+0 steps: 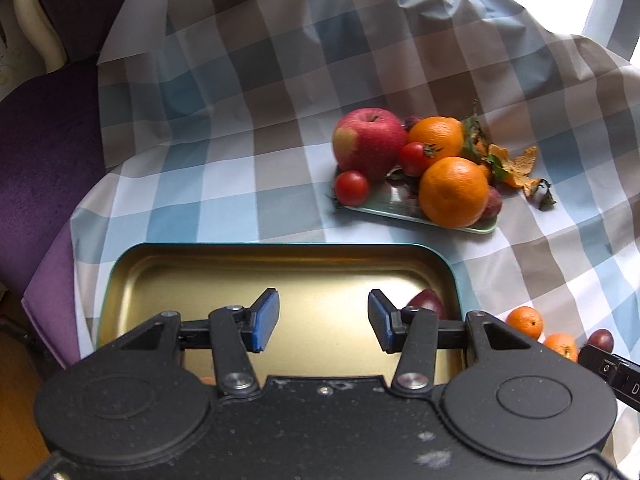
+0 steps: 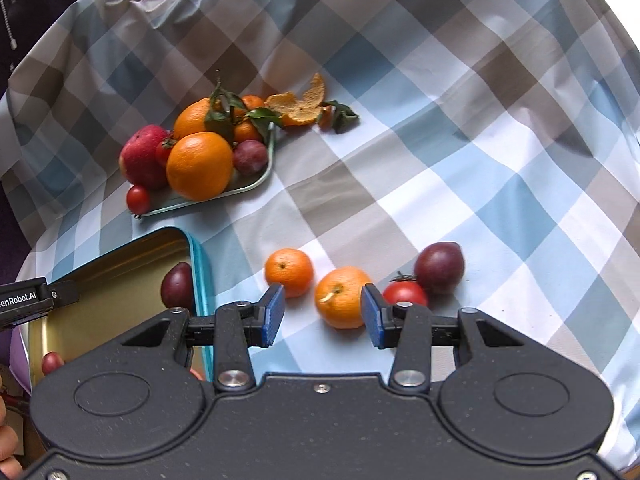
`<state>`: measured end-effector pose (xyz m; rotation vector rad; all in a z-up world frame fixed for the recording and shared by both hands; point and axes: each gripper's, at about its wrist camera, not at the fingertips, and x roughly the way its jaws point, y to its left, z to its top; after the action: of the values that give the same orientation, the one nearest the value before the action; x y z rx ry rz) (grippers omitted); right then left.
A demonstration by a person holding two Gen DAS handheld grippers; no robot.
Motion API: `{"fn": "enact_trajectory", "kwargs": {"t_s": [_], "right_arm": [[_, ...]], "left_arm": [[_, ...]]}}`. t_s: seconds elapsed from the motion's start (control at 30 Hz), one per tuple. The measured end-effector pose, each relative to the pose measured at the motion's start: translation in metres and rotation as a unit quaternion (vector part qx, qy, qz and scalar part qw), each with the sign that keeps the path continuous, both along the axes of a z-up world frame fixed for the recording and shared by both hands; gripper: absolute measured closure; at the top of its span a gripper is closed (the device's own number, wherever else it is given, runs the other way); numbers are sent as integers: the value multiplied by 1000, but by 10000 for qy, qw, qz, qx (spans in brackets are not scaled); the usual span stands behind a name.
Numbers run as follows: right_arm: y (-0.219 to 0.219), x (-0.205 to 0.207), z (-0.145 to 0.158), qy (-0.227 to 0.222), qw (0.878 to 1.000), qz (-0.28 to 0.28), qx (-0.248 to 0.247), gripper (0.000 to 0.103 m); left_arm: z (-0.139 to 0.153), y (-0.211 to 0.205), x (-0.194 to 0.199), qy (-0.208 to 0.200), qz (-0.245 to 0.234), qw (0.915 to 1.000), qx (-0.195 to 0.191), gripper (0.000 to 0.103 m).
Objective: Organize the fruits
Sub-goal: 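Move both open tools back from the tray toward the remaining fruit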
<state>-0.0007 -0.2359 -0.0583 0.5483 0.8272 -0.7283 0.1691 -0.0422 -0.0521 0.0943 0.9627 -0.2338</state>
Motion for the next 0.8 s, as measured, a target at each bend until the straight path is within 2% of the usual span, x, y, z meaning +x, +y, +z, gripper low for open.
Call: {"fn": "enact_trajectory", "kwargs": {"t_s": [0.33, 0.47, 0.7, 0.77, 0.8], "right_arm": [[-50, -73, -9, 36, 9974, -722, 54, 51], [-61, -92, -11, -6, 9962, -857, 157, 51], [-69, -110, -10, -112, 9949, -974, 233, 52], [-70, -113, -10, -115, 9948, -978, 246, 51], [-70, -115, -10, -122, 9948, -982, 254, 51]], "left_arm": [[-11, -103, -15, 280, -702, 9970, -149, 51], [-16, -132, -19, 358, -880, 9954, -84, 51], [-44, -151, -8, 721, -649, 9952, 151, 51], [-51, -154, -4, 835, -558, 9949, 44, 44], [-52, -155, -2, 895, -526, 9946, -4, 44]]}}
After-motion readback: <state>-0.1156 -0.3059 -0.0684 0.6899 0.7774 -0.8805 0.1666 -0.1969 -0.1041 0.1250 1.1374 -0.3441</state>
